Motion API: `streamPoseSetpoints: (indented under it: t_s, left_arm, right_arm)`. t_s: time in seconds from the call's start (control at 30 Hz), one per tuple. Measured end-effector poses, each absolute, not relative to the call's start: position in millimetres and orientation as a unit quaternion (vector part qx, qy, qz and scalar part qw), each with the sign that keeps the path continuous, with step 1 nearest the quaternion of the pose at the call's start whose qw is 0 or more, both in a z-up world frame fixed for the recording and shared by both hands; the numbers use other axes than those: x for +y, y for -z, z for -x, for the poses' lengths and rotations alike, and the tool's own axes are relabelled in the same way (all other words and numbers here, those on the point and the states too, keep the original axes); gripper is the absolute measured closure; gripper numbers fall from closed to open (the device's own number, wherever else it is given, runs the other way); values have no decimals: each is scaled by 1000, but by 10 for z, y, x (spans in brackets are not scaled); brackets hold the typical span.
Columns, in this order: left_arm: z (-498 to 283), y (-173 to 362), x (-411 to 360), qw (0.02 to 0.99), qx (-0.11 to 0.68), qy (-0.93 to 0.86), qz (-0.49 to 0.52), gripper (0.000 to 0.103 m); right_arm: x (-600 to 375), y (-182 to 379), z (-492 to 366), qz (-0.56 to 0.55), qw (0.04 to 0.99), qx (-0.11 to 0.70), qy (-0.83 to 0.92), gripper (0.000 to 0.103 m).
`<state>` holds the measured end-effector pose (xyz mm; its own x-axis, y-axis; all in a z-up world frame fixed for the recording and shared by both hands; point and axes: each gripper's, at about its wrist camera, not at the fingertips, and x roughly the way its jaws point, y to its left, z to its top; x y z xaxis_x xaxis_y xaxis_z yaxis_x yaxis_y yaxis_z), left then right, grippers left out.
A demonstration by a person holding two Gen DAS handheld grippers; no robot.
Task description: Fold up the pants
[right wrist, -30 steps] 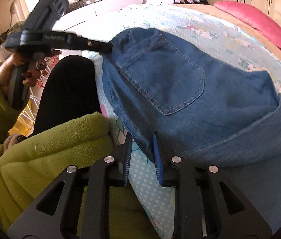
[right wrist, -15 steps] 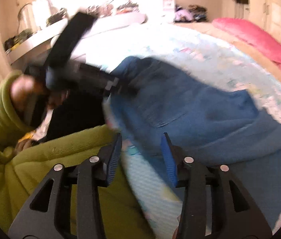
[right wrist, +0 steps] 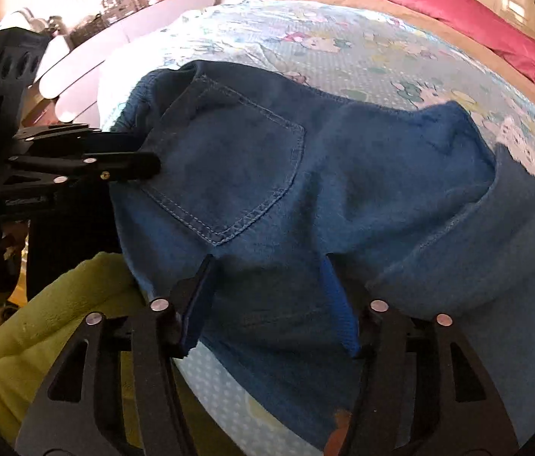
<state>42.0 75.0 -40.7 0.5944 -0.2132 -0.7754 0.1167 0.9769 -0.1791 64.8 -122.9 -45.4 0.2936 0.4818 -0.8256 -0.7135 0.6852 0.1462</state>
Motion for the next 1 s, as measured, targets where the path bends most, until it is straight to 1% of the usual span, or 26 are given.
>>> streamPoseSetpoints:
  t_s: [0.1, 0.2, 0.27, 0.33, 0.37, 0.43, 0.47, 0.7, 0.83, 1.0]
  left_arm:
    - [-410, 384, 776, 892, 437, 94, 72, 64]
    - [-362, 300, 796, 896, 424, 98, 91, 59]
    - [-313, 205, 797, 902, 412, 95, 90, 53]
    - [-265, 102, 798, 909, 398, 88, 88, 43]
    - [-239, 50, 798, 912, 391, 86, 86, 41]
    - [-183, -58, 793, 920, 376, 76, 82, 30]
    - [-162, -97, 781, 922, 371, 75, 79, 29]
    - [-160, -219, 511, 921, 371, 103, 60, 29]
    - [-210, -178, 256, 912, 384, 136, 48, 29]
    - [-341, -31, -88, 892, 409, 187, 49, 29]
  right_arm:
    - [-1271, 348, -657, 118, 799, 452, -378, 52]
    - [-1394, 179, -681, 99, 816, 432, -372, 50]
    - [-1507, 76, -723, 91, 829, 420, -359, 44]
    - [-1611, -4, -768, 87, 841, 409, -343, 43]
    - [-1695, -39, -788, 82, 848, 406, -332, 42]
    - [-1854, -81, -838, 73, 859, 400, -311, 38]
    - [-1948, -107, -863, 67, 865, 396, -299, 36]
    - [-2352, -184, -1134, 34, 889, 392, -233, 31]
    - [-2417, -235, -1315, 41, 894, 391, -215, 29]
    - [-2300, -246, -1729, 65, 897, 392, -196, 29]
